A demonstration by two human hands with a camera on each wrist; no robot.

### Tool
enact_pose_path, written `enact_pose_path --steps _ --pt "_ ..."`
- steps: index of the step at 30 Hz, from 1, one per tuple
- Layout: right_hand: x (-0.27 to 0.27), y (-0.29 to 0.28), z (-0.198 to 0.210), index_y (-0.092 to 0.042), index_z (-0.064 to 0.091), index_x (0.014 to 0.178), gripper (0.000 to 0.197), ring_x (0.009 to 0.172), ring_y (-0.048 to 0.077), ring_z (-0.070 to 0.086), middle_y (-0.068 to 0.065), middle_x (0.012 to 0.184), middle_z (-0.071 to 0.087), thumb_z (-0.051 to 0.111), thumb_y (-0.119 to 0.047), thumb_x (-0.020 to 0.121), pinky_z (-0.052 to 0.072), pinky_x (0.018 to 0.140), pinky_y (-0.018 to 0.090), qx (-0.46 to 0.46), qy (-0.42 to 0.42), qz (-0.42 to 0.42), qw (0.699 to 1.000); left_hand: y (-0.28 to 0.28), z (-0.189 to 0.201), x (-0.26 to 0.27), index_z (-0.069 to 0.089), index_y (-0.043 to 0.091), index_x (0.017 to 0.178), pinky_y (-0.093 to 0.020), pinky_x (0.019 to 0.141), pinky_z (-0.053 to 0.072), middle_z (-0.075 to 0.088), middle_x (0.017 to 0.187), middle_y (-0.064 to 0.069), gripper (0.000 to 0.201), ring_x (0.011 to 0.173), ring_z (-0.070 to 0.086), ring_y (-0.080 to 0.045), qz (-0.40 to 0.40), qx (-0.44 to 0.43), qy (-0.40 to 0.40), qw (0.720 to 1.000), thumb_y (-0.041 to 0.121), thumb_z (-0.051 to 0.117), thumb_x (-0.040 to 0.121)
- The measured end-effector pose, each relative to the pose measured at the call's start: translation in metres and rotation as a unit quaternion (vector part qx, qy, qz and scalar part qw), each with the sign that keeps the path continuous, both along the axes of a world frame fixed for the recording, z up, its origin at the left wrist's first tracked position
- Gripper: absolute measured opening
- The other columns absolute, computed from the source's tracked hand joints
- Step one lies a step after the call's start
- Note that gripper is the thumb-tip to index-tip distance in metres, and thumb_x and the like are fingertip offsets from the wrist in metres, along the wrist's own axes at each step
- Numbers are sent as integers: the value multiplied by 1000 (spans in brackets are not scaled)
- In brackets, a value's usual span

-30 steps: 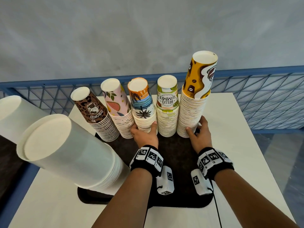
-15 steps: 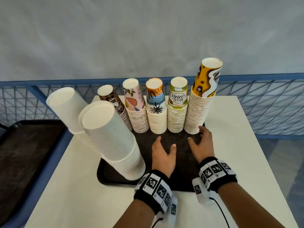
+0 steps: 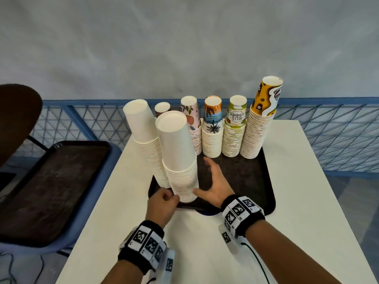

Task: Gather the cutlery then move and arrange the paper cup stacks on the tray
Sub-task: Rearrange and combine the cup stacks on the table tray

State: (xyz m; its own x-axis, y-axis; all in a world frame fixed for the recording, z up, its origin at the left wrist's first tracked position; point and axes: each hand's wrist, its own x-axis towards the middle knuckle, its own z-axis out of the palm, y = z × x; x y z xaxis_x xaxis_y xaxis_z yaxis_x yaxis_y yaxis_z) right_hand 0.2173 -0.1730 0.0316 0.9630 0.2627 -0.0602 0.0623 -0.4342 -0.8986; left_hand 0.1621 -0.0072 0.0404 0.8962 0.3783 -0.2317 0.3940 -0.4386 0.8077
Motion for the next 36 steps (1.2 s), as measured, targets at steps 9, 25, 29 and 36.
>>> enact_pose_path --steps 9,25,29,36 --pt "-6 38 0 -34 1 145 133 141 17 22 3 153 20 90 -26 46 25 117 38 52 32 -66 996 45 17 49 22 14 142 -38 102 39 33 141 -13 103 123 41 -27 45 -46 -110 992 20 82 59" --pt "3 56 4 -24 24 141 107 125 17 47 3 136 48 84 -17 52 41 104 33 63 10 -119 991 54 -3 80 42 26 130 -31 90 42 60 109 12 103 108 56 -16 -8 -217 -122 968 47 76 35" --pt "5 45 8 -22 26 139 103 120 13 47 2 133 49 83 -13 54 39 99 25 64 5 -136 989 53 -10 87 41 31 130 -37 98 44 61 114 9 99 109 57 -17 -9 -229 -115 967 43 79 38" --pt "15 19 10 -20 27 140 102 116 12 46 2 132 49 83 -8 55 37 97 25 57 10 -172 983 52 -13 110 37 23 136 -32 97 41 55 119 3 94 111 51 -19 -12 -199 -119 973 30 75 51"
